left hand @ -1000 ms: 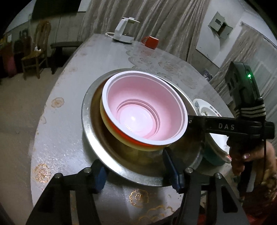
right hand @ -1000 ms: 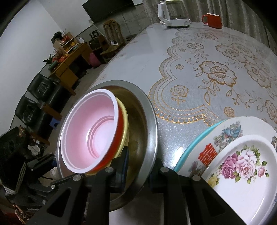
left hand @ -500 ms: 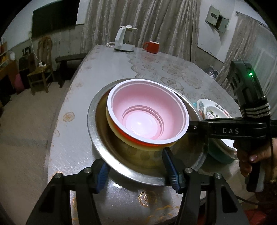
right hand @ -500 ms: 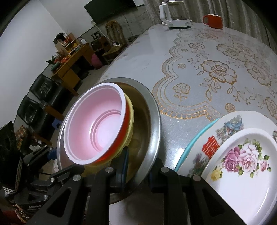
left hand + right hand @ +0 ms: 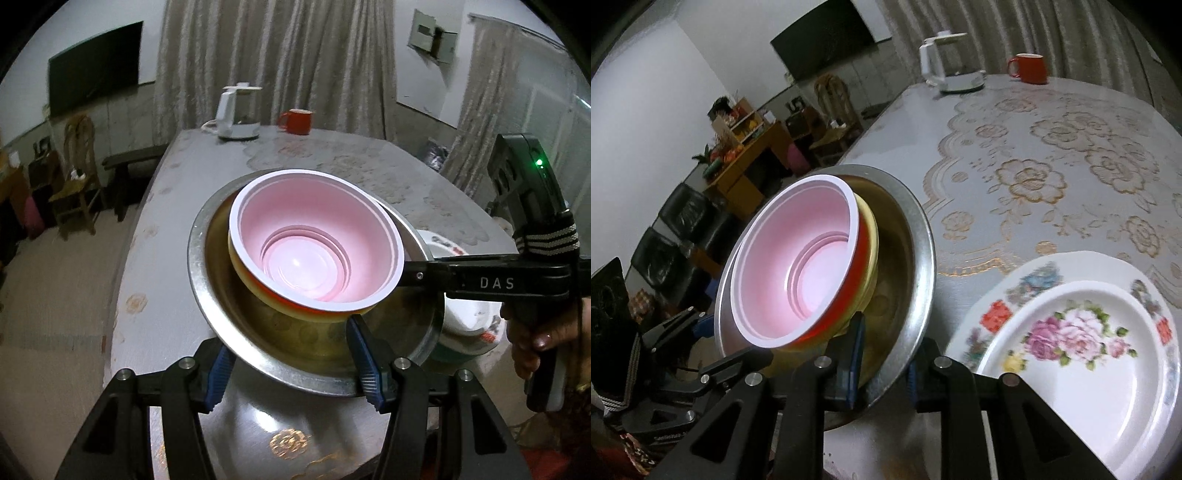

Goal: Organize plates and bowls
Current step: 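Lift the steel basin with both grippers and carry it over the plate stack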

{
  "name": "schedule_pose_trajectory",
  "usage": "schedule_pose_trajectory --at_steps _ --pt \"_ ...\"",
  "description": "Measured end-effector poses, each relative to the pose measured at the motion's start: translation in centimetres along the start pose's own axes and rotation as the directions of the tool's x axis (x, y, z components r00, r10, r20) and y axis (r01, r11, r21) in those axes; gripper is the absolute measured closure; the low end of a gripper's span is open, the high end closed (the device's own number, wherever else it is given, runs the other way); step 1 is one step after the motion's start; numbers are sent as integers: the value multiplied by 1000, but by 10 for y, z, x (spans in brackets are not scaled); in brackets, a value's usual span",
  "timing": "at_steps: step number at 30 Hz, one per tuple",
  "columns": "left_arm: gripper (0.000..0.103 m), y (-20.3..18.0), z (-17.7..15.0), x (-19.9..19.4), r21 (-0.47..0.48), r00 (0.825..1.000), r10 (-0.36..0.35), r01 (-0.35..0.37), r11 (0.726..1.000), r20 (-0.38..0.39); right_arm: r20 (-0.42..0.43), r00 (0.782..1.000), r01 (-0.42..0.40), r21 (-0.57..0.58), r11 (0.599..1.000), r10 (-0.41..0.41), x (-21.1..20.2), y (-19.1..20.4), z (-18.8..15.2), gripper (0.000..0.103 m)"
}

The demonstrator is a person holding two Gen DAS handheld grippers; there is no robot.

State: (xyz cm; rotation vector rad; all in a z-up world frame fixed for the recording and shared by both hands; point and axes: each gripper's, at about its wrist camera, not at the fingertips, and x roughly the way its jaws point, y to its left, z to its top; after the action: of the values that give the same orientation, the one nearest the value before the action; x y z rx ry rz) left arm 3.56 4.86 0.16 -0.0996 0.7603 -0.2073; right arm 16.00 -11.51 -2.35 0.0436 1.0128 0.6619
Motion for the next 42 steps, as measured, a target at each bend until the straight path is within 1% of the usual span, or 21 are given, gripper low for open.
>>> schedule_pose_trajectory --at_steps 5,9,14,20,25,29,34,42 --pt "44 -18 11 2 44 999 -32 32 999 8 45 999 21 36 999 -23 -24 -11 -5 84" --pt "44 -38 22 7 86 997 -75 74 994 8 82 995 48 74 996 -54 -47 -22 -11 84" --pt "44 -68 40 15 146 990 -140 137 980 8 128 986 87 137 987 -105 -78 -42 -20 84" --pt "44 -99 55 31 201 979 -203 202 958 -15 169 969 140 215 967 -178 -111 -67 -30 84" --pt "44 -117 60 41 229 974 -223 225 947 -35 176 963 153 271 950 -205 -121 -84 -37 83" --pt "44 -125 58 46 248 972 -228 233 940 -49 178 961 153 301 941 -213 -128 -94 -45 83" --pt "44 -129 49 51 254 970 -233 244 936 -71 168 964 142 331 933 -207 -130 -102 -59 83" --pt "44 -128 37 64 234 967 -236 253 939 -97 130 970 143 372 917 -204 -118 -113 -73 82"
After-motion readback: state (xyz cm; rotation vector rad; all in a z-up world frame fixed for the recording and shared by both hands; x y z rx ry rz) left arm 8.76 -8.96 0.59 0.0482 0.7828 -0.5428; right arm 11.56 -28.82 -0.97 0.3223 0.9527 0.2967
